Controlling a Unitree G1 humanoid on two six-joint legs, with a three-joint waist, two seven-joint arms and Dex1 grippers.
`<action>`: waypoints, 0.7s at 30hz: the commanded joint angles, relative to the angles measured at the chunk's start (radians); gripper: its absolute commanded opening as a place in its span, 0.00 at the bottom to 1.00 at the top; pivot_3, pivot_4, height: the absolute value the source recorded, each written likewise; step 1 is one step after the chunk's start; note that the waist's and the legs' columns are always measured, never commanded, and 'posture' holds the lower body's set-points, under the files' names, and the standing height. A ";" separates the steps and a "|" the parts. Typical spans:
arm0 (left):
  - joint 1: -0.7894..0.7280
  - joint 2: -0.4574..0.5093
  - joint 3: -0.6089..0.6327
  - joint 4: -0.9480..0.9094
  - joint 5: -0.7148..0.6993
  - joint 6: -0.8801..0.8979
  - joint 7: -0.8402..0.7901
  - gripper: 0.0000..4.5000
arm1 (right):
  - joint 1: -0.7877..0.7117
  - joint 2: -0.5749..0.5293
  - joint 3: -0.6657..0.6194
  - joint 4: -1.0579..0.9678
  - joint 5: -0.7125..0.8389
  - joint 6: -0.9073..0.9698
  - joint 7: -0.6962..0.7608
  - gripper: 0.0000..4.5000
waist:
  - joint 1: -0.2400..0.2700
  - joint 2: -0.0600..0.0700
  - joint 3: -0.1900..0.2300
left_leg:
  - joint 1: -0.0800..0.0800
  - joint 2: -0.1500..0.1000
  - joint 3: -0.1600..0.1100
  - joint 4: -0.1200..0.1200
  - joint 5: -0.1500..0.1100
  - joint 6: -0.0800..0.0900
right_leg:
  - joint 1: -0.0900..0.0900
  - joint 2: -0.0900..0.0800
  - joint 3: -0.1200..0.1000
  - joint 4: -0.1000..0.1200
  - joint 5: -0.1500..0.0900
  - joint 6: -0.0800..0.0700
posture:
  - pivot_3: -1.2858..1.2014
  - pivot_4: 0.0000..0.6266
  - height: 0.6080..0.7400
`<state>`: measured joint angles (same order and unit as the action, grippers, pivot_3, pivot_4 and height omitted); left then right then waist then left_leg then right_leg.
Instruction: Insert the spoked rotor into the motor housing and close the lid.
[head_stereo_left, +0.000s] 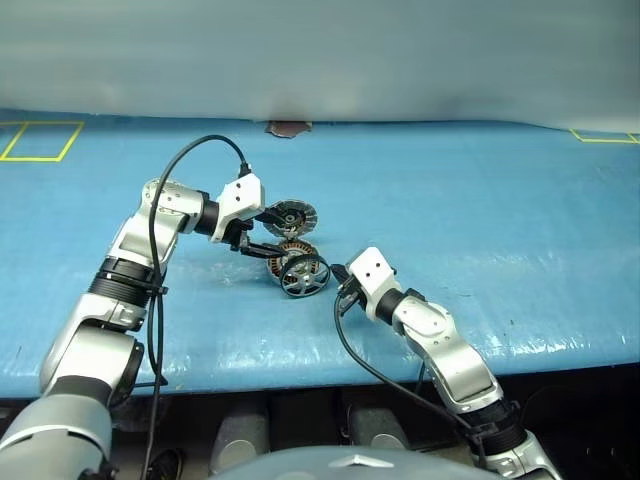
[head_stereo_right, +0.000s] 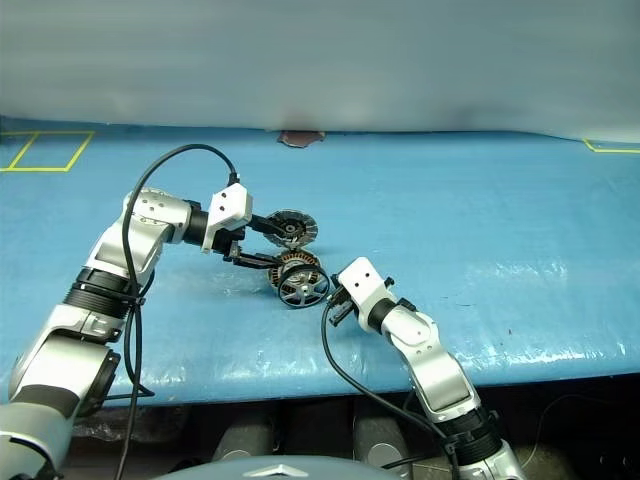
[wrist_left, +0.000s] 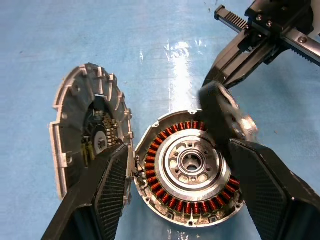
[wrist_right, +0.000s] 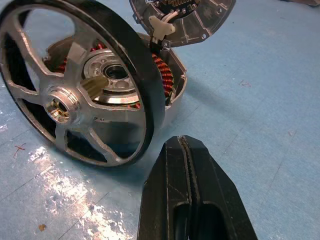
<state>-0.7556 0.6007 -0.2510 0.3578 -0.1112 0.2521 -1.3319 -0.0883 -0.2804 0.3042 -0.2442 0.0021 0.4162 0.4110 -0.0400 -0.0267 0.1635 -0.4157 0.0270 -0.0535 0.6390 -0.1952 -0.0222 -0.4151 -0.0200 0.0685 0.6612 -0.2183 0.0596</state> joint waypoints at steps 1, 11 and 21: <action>-0.005 0.012 0.046 -0.029 -0.027 0.010 0.014 0.77 | -0.006 -0.002 -0.016 -0.029 -0.004 -0.021 -0.002 0.00 | 0.000 0.000 0.000 | 0.000 0.000 0.000 0.000 0.000 0.000 | 0.000 0.000 0.000 0.000 0.000 0.000 | 0.52 0.24 1.00; 0.048 0.015 0.074 -0.097 -0.067 0.038 0.021 0.77 | -0.011 0.001 -0.015 -0.030 -0.004 -0.019 -0.003 0.00 | 0.001 0.000 0.000 | 0.000 0.000 0.000 -0.001 0.000 0.000 | 0.000 0.000 0.000 0.000 0.000 0.000 | 0.52 0.24 1.00; 0.091 0.008 0.080 -0.146 -0.101 0.069 0.052 0.77 | -0.022 -0.016 -0.030 -0.024 -0.013 0.001 -0.004 0.00 | 0.000 0.000 0.000 | 0.000 0.000 0.000 -0.001 0.000 0.000 | 0.000 0.000 0.000 -0.001 0.000 0.000 | 0.52 0.24 1.00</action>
<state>-0.6698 0.6026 -0.2035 0.2535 -0.1941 0.3195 -1.2859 -0.1002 -0.2905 0.2887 -0.2436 -0.0024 0.4217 0.4106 -0.0401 -0.0265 0.1636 -0.4154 0.0270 -0.0534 0.6375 -0.1952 -0.0222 -0.4152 -0.0201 0.0685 0.6604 -0.2183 0.0594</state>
